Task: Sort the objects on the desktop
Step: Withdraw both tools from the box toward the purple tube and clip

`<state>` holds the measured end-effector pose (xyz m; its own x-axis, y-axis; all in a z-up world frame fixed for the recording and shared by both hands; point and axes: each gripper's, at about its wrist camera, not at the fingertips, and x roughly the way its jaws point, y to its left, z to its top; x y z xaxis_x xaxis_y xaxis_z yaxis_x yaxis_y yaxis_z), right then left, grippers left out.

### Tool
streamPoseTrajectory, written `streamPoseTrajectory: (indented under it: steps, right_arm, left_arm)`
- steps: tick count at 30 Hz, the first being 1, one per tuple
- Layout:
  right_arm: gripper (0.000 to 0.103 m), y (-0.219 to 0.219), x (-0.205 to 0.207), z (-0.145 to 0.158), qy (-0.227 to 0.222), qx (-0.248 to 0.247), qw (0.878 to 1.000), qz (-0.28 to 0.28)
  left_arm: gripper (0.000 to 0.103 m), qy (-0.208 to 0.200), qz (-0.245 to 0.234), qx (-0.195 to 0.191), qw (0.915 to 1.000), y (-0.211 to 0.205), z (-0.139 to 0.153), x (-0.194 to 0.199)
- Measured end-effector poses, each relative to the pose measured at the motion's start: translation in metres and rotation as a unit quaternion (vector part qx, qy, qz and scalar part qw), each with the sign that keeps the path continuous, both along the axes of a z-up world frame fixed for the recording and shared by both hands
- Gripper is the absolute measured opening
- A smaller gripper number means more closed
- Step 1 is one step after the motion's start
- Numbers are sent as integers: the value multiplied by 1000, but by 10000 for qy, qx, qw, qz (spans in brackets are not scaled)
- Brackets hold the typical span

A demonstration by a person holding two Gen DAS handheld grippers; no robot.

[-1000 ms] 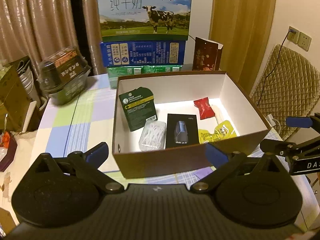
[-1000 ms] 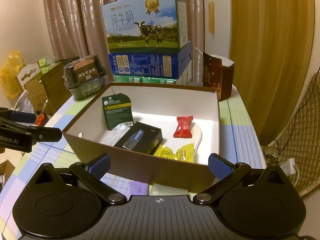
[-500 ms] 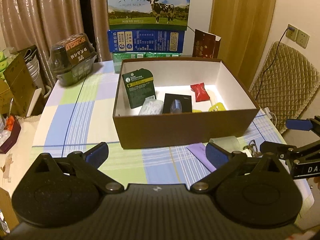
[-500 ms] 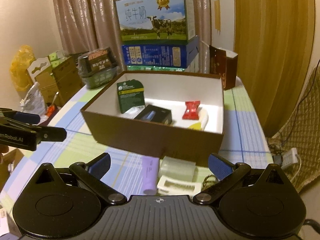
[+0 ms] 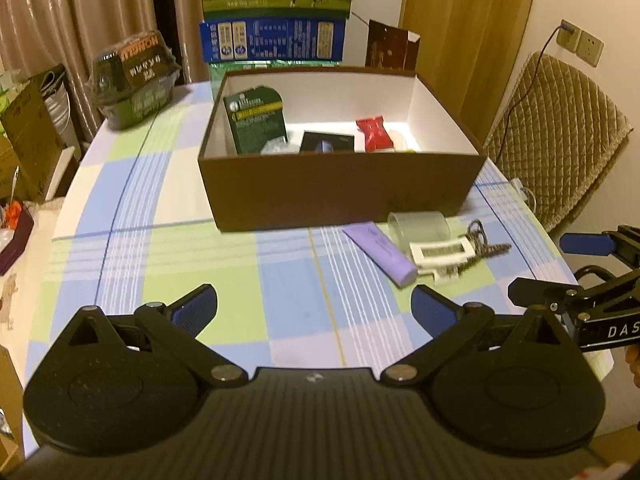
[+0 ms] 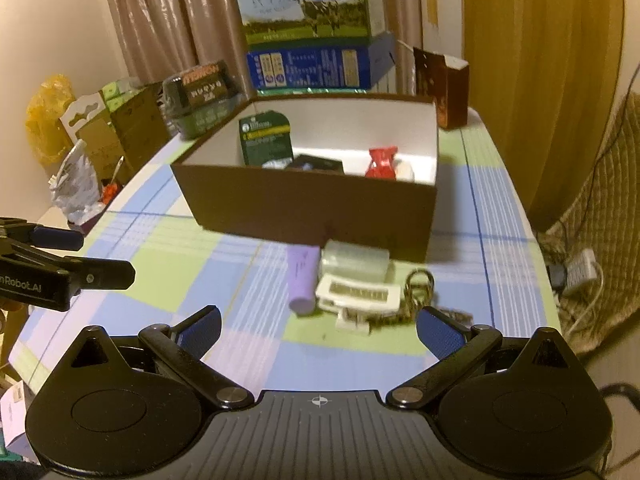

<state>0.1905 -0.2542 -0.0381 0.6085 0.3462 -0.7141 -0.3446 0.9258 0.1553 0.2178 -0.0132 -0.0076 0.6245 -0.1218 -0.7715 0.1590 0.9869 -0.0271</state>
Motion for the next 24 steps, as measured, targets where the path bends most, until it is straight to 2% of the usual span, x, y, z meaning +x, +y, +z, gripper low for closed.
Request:
streamPoseTrajectory:
  steps: [13, 24]
  right_arm:
    - [101, -19, -18, -19, 387, -21, 9990, -200]
    - [101, -38, -17, -33, 626, -64, 9969, -474]
  left_arm:
    - [102, 265, 5, 60, 9996, -18, -18, -25]
    - [102, 437, -55, 64, 9990, -30, -31, -26]
